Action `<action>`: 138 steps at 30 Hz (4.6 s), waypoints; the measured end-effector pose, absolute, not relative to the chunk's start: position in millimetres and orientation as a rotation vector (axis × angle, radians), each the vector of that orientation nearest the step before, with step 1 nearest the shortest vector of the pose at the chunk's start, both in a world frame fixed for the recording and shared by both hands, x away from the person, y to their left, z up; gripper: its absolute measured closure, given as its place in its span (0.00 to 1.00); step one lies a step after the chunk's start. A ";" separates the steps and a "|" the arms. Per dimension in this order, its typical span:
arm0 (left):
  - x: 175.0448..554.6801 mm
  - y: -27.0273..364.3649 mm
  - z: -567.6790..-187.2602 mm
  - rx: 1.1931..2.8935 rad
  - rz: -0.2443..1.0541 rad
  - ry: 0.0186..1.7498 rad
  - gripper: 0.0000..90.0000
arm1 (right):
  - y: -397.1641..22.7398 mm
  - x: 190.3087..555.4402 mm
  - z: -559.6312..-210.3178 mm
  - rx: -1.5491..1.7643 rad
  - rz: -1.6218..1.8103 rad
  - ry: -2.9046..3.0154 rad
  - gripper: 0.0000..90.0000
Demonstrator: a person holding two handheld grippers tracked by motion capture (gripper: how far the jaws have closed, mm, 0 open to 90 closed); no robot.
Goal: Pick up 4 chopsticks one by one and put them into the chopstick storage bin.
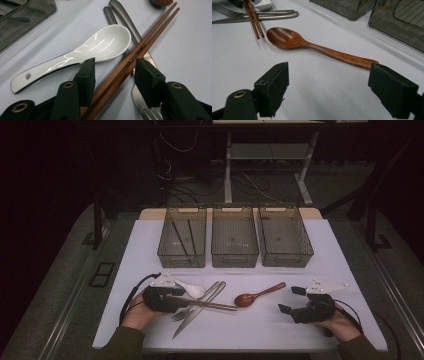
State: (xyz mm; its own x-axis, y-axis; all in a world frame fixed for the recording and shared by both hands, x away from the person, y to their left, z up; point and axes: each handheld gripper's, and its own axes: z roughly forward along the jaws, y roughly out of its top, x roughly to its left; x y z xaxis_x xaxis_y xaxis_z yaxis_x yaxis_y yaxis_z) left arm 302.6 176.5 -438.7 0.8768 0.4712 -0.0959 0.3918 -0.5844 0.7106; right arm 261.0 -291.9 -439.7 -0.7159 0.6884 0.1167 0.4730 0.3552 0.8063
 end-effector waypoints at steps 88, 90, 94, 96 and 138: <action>284.3 192.9 -437.9 2.305 0.125 0.593 0.67 | -292.1 260.4 -439.3 1.032 1.290 2.382 0.18; 284.3 191.4 -437.5 2.296 0.122 0.592 0.66 | -292.1 260.4 -439.2 1.032 1.290 2.382 0.19; 286.7 187.9 -435.7 2.275 0.113 0.582 0.63 | -291.6 260.4 -439.4 1.032 1.289 2.383 0.19; 288.2 185.2 -434.0 2.246 0.112 0.583 0.63 | -291.2 260.4 -439.5 1.032 1.289 2.384 0.19; 299.9 166.2 -442.4 2.276 0.044 0.611 0.92 | -290.1 260.6 -440.2 1.021 1.285 2.396 0.19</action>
